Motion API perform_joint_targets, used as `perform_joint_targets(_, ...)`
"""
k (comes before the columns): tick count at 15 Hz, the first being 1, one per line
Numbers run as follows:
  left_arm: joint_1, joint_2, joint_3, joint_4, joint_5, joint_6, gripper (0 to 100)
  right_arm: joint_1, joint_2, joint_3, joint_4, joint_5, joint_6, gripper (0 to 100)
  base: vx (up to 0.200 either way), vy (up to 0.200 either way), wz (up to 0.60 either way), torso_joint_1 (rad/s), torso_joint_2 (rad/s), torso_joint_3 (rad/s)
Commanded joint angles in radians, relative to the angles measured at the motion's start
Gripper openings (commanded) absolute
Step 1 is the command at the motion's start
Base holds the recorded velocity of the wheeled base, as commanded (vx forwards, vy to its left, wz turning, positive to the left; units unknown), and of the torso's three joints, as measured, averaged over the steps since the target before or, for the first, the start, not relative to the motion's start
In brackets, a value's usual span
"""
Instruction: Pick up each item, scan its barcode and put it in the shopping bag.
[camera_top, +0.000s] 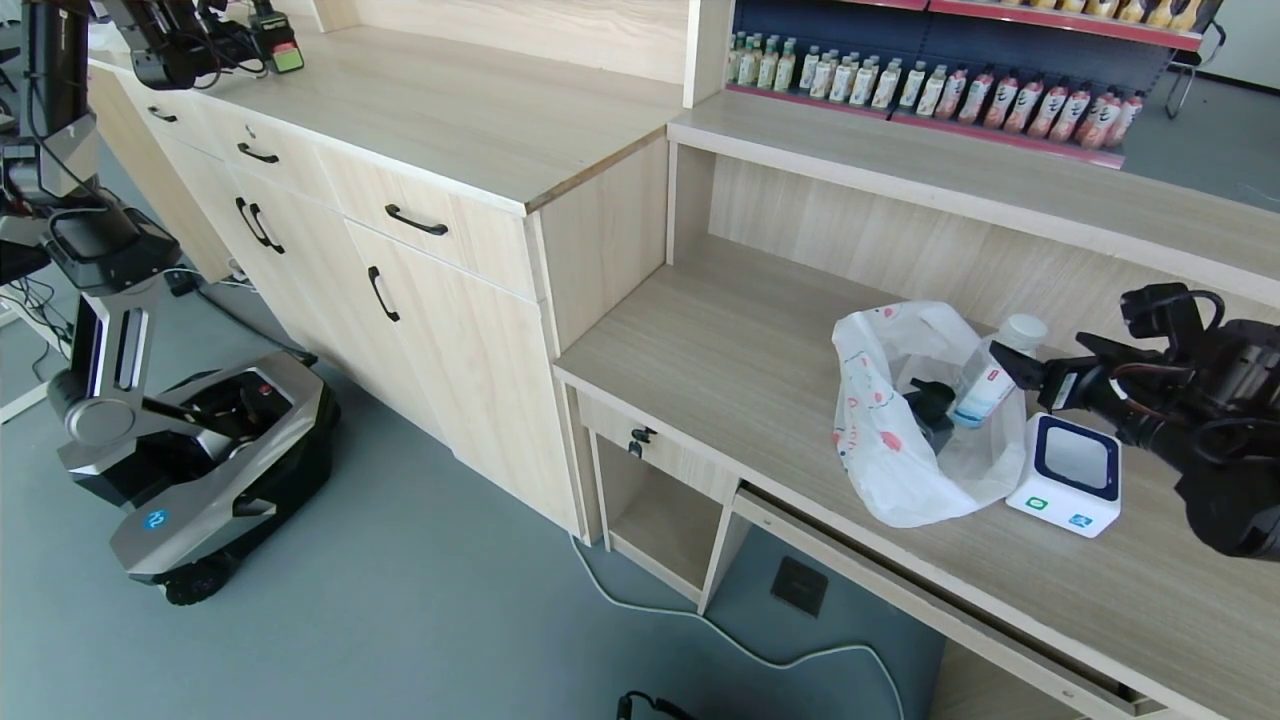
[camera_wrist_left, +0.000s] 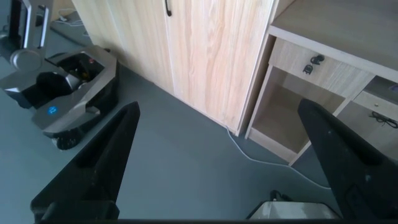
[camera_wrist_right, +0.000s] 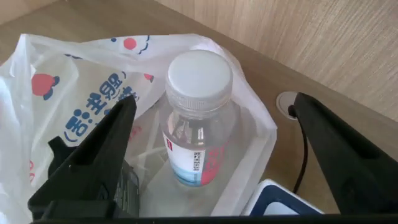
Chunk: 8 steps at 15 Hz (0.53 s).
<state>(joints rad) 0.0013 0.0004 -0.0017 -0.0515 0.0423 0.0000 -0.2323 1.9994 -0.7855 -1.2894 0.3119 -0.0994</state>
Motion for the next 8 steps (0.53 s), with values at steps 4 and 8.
perform_joint_targets(4, 0.0, 0.0, 0.0, -0.001, 0.001, 0.0, 100, -0.131, -0.537, 0.209, 0.232, 0.001, -0.057, 100, 0.0, 0.0, -0.3, 0.001, 0.0, -0.001)
perform_joint_targets(8, 0.0, 0.0, 0.0, -0.001, 0.001, 0.0, 100, -0.222, -0.821, 0.158, 0.614, -0.005, -0.026, 100, 0.0, 0.0, -0.6, -0.001, 0.0, 0.004)
